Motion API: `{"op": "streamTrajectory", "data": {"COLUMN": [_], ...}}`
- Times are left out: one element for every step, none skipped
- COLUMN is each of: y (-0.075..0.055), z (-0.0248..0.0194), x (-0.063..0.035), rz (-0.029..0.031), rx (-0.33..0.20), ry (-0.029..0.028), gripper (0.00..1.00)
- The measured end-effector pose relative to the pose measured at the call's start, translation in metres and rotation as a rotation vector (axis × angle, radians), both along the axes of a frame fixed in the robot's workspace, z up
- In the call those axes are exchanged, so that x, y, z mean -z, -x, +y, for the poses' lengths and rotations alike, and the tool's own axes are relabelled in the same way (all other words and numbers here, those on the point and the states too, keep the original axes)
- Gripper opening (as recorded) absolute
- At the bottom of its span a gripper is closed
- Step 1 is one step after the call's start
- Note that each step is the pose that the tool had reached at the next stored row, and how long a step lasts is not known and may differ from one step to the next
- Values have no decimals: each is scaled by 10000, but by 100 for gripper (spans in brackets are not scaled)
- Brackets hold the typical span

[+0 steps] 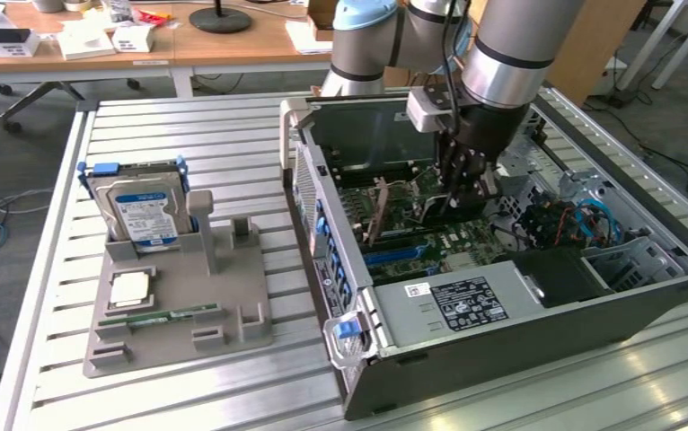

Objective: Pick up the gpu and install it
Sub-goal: 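Insert the gpu into the slot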

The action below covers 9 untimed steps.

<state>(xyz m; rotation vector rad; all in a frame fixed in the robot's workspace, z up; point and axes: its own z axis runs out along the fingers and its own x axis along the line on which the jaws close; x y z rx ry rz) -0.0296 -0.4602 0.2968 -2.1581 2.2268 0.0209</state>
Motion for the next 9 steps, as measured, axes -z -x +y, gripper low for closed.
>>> {"op": "streamTrajectory", "data": {"y": [7,15,22,27,29,29,30,32,32], "z": [0,0,0,0,1,1,0,0,0], "x": [1,2,3,4,7,13,21,30,41], "rz": [0,0,0,0,0,-1,-1,0,0], "rx": [-1,-3,-3,-2,-3,-5,-5,-4,-3], "ry": [0,-1,-1,-2,-3,-6,-4,-1,-2], "gripper": [26,26,26,26,26,26,26,26,26]}}
